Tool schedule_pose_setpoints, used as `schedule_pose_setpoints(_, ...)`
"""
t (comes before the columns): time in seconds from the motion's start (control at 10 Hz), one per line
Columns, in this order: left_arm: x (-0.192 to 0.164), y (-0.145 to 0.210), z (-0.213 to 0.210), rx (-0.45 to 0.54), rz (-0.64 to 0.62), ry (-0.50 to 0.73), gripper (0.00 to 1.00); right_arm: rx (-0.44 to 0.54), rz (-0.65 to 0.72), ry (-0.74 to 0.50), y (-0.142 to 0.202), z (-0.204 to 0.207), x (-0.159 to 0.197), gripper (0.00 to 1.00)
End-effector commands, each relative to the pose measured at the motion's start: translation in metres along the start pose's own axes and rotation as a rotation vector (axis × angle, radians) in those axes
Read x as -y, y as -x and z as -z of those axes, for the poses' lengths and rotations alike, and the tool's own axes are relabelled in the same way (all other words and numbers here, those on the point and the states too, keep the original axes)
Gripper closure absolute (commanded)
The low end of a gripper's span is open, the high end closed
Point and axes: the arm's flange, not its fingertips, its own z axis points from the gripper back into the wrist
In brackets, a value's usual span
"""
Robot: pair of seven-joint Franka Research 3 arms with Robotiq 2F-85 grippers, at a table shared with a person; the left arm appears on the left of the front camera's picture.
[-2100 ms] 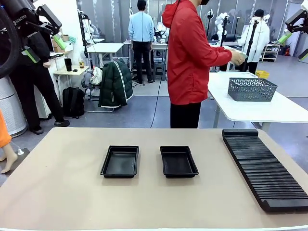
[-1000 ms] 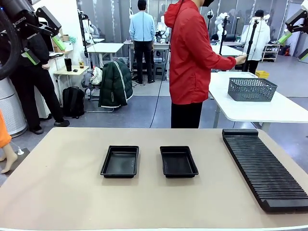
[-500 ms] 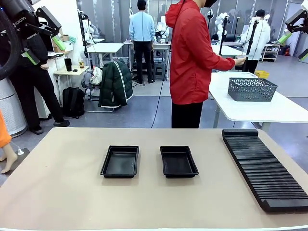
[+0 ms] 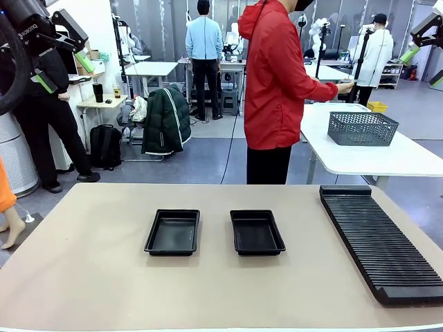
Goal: Inspect and transfer BCBs to ESD trays.
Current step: Pick up the Blank PCB from the PCB Rack and place it in the left ESD tray.
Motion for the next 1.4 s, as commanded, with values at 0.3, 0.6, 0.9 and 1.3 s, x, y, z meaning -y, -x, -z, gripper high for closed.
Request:
schedule_pose_setpoints(0.3, -0.0012, 0.0002, -0.0006, 0.001, 0.006, -0.002, 0.00, 0.001, 0.002, -0.002, 0.0001, 0.0011, 0.0008, 0.00)
schedule_pose_setpoints(0.6, -0.0012, 0.0002, -0.0006, 0.001, 0.006, -0.002, 0.00, 0.001, 0.002, -0.002, 0.0001, 0.0011, 0.0008, 0.00)
schedule_pose_setpoints(0.9, -0.0012, 0.0002, -0.0006, 0.001, 0.006, -0.002, 0.00, 0.001, 0.002, -0.002, 0.0001, 0.0011, 0.0008, 0.00)
schedule_pose_setpoints(1.3, -0.0012, 0.0002, -0.0006, 0.001, 0.006, -0.002, 0.00, 0.001, 0.002, -0.002, 0.0001, 0.0011, 0.0008, 0.00)
